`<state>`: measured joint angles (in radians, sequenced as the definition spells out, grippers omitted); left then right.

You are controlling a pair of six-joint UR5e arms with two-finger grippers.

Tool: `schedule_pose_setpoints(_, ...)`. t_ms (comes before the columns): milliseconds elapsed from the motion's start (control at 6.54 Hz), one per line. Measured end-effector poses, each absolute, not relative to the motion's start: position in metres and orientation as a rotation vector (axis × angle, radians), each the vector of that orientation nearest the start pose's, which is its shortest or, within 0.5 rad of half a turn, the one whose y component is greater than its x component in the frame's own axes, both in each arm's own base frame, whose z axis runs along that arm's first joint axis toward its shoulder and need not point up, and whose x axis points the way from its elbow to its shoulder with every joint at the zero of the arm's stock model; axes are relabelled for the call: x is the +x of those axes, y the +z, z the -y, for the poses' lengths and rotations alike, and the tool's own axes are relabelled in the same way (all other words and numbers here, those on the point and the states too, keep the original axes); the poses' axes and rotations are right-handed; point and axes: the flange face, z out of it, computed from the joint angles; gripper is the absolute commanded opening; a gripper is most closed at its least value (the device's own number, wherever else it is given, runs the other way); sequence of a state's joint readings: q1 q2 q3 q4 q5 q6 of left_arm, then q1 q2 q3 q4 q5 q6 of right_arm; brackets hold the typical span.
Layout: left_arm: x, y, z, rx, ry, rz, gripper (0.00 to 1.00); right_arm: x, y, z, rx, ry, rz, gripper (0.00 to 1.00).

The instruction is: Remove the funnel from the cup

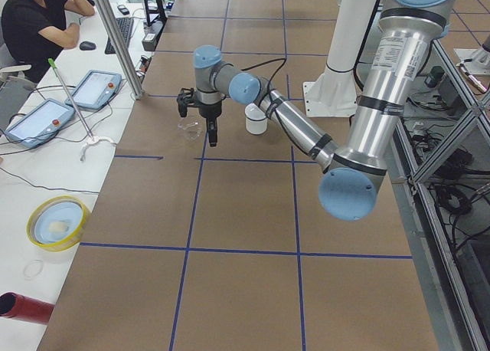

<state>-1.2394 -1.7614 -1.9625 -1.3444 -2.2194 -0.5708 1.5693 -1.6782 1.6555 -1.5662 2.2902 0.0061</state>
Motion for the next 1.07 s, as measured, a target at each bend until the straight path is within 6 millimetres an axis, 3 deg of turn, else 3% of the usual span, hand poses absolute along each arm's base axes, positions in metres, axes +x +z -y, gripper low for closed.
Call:
schedule_pose_setpoints(306, -0.028, 0.522, 0.523, 0.056, 0.046, -0.687, 1.0, 0.067, 0.671, 0.445, -0.02, 0.011, 0.719, 1.0)
schedule_pose_setpoints(459, -0.073, 0.568, 0.513, 0.055, 0.093, -0.695, 1.0, 0.067, 0.671, 0.445, -0.02, 0.011, 0.719, 1.0)
schedule_pose_setpoints(611, -0.099, 0.599, 0.501, 0.049, 0.117, -0.707, 1.0, 0.067, 0.671, 0.445, -0.02, 0.011, 0.719, 1.0)
schedule_pose_setpoints(764, -0.11, 0.614, 0.495, 0.044, 0.116, -0.731, 1.0, 0.067, 0.671, 0.445, -0.02, 0.011, 0.719, 1.0)
schedule_pose_setpoints(1070, -0.109, 0.614, 0.495, 0.06, 0.112, -0.794, 1.0, 0.067, 0.671, 0.445, -0.02, 0.011, 0.719, 1.0)
